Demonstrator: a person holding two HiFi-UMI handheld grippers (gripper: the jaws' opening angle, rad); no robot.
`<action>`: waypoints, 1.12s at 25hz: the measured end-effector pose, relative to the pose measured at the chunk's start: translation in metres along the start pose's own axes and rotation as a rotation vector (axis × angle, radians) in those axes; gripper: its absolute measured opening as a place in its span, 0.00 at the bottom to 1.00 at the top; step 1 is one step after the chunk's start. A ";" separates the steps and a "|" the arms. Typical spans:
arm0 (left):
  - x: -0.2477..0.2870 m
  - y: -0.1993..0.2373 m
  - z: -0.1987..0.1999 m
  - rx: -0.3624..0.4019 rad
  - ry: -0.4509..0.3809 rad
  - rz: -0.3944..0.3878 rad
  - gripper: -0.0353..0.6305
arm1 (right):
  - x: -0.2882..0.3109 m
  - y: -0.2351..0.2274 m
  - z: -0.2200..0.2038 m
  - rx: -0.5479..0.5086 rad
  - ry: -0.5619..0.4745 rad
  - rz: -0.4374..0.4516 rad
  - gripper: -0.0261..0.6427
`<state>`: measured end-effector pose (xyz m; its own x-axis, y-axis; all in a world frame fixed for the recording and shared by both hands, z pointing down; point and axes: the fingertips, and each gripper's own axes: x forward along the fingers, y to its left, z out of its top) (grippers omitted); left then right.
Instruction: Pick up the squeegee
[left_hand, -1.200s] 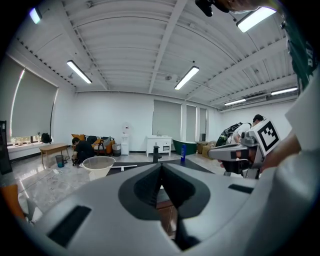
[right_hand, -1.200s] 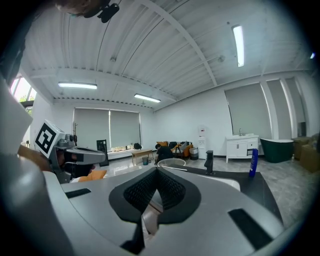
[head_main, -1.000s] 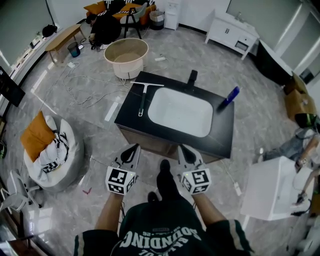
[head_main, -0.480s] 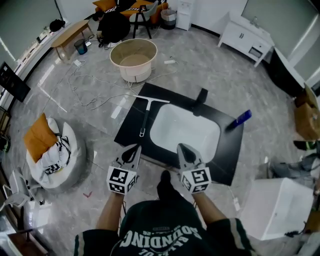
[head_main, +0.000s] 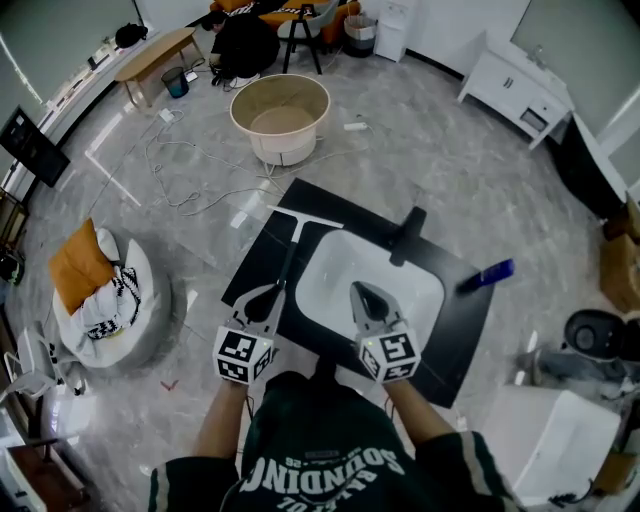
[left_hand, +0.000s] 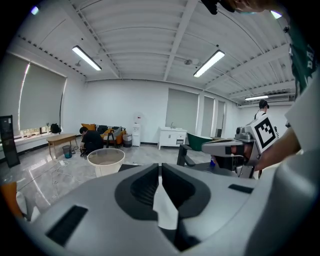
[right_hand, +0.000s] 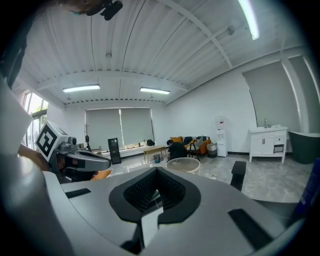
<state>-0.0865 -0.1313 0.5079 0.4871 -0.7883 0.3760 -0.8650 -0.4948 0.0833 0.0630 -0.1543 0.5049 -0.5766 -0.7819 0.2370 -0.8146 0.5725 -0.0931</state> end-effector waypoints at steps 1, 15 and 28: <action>0.004 0.002 0.001 -0.001 -0.002 0.007 0.06 | 0.005 -0.003 0.002 -0.004 0.001 0.010 0.04; 0.023 0.030 0.007 -0.015 0.004 0.040 0.06 | 0.041 -0.012 0.000 0.008 0.021 0.042 0.04; 0.022 0.042 -0.028 -0.106 0.066 0.046 0.36 | 0.055 0.002 -0.027 0.018 0.078 0.071 0.04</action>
<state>-0.1161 -0.1590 0.5455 0.4405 -0.7819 0.4411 -0.8959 -0.4145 0.1600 0.0315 -0.1899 0.5438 -0.6269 -0.7174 0.3039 -0.7732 0.6207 -0.1298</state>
